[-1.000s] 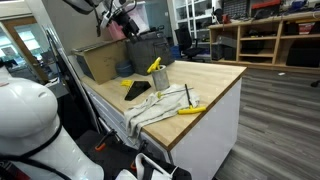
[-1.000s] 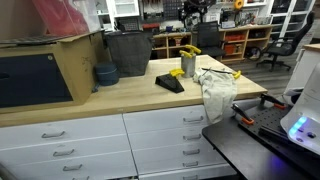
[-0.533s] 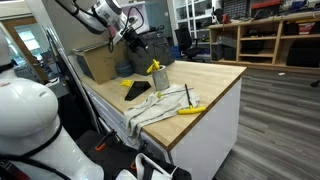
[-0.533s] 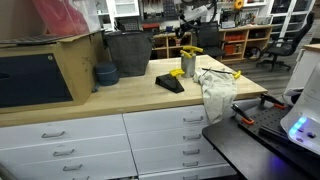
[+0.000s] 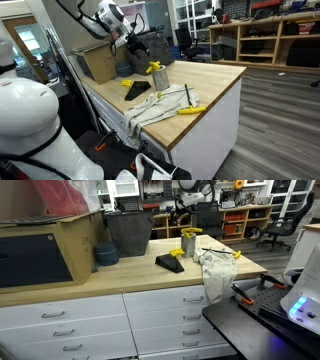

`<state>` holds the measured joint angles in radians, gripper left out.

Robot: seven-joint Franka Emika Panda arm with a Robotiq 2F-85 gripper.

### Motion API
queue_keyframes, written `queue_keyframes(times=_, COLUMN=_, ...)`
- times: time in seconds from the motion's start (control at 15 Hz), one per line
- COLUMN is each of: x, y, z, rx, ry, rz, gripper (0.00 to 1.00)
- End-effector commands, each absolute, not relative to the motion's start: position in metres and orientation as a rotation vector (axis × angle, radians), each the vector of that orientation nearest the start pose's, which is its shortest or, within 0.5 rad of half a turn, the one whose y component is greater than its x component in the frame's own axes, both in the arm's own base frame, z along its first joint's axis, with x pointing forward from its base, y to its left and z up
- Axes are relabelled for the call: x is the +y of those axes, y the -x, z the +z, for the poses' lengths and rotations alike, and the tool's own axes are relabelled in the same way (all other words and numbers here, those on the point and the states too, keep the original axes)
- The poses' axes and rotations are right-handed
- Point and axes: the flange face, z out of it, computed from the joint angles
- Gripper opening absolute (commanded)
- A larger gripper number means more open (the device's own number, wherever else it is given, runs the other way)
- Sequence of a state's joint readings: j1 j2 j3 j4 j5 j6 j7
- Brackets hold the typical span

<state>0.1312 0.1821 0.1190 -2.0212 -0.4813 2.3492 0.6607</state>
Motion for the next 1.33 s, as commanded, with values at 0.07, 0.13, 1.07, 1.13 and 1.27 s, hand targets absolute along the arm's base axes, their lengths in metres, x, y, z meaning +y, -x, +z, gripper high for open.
queue_keyframes(times=0.07, x=0.141, y=-0.574, z=0.375, rx=0.024, ry=3.298, rz=-0.487, gripper=1.0)
queue_keyframes(times=0.13, x=0.135, y=-0.575, z=0.371, rx=0.004, ry=3.302, rz=-0.476, gripper=1.0)
queue_keyframes(times=1.07, x=0.041, y=-0.583, z=0.349, rx=-0.643, ry=3.249, rz=-0.322, gripper=1.0)
queue_keyframes(times=1.13, x=0.04, y=-0.584, z=0.349, rx=-0.707, ry=3.232, rz=-0.32, gripper=1.0)
queue_keyframes(times=1.27, x=0.037, y=-0.586, z=0.348, rx=-0.838, ry=3.207, rz=-0.31, gripper=1.0)
